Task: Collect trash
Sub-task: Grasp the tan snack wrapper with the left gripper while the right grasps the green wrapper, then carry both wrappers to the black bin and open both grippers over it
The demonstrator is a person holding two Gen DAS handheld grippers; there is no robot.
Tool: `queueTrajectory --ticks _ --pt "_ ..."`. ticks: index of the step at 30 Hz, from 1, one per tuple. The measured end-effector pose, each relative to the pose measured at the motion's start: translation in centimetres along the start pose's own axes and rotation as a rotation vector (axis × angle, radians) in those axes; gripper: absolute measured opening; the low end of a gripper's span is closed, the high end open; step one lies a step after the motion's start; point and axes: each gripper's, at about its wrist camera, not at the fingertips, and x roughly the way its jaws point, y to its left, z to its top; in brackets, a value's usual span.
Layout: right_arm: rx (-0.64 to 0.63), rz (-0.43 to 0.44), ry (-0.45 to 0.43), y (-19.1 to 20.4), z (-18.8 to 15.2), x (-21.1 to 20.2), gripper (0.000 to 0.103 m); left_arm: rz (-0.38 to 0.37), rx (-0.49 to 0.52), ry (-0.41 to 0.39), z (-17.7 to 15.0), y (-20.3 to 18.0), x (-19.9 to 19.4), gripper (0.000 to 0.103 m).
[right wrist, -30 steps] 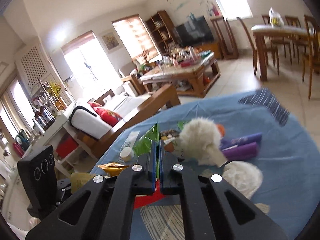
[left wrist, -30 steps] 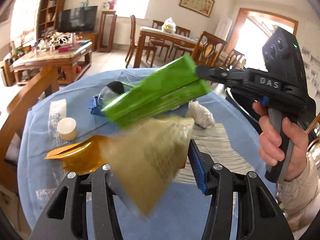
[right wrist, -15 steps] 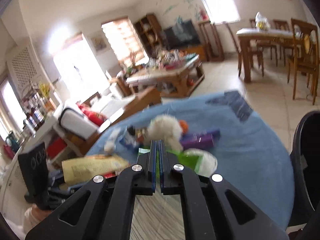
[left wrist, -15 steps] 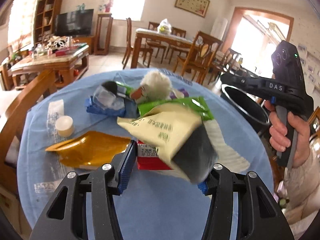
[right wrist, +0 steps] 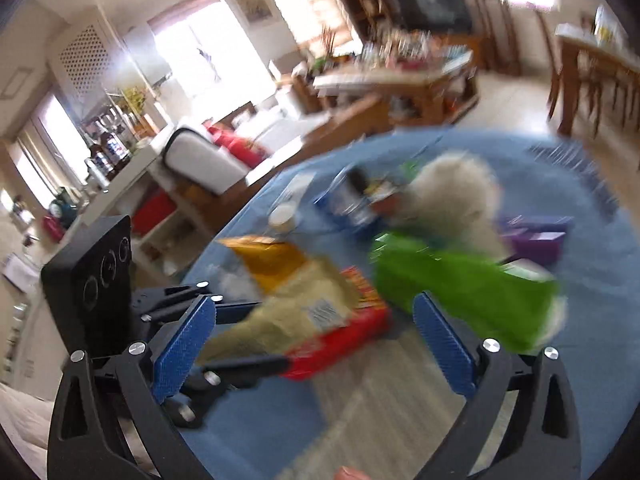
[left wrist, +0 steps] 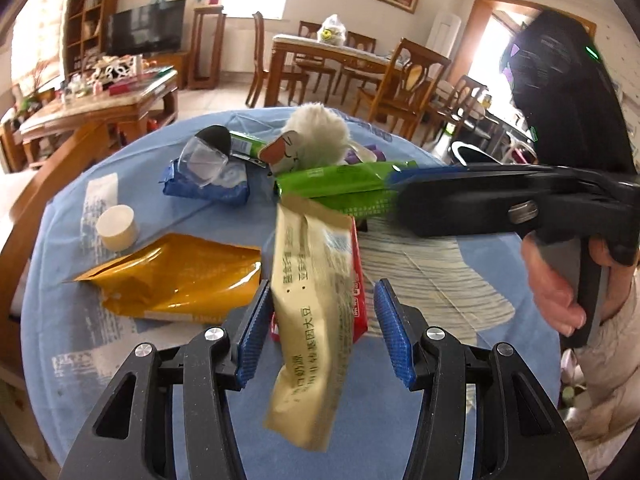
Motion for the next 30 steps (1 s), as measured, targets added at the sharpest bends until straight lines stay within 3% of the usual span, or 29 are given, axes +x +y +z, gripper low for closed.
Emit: queueTrajectory --ticks 5,9,12,14,15,16,18,27,30 --pt "-0.067 -0.198 -0.045 -0.6 1.4 0.2 0.087 0.007 0.0 0.021 -0.1 0.2 0.3 0.052" --pt "-0.115 -0.28 0.044 -3.1 2.3 0.8 0.087 0.01 -0.012 0.005 -0.1 0.7 -0.3 0.052" --pt "-0.198 -0.329 0.147 -4.0 1.8 1.8 0.078 -0.005 -0.048 0.007 -0.2 1.7 -0.6 0.052" --pt "-0.227 -0.328 0.148 -4.2 1.5 1.7 0.075 -0.007 -0.063 0.029 -0.4 2.2 -0.2 0.046" --pt "-0.228 -0.315 0.153 -4.2 1.5 1.7 0.069 -0.027 -0.081 0.033 -0.5 2.5 -0.1 0.045" --pt "-0.24 -0.315 0.16 -4.1 1.4 1.5 0.054 -0.044 -0.101 0.037 -0.5 2.8 -0.1 0.044" --pt "-0.282 -0.344 0.183 -3.8 0.9 1.5 0.047 -0.046 -0.114 0.041 -0.4 3.0 -0.1 0.044" --pt "-0.407 -0.418 0.196 -2.4 -0.6 1.9 0.046 -0.045 -0.139 -0.032 -0.2 2.3 -1.5 0.041" --pt "-0.427 -0.392 0.191 -2.4 -0.5 2.0 0.054 -0.039 -0.126 -0.045 0.2 1.6 -1.8 0.041"
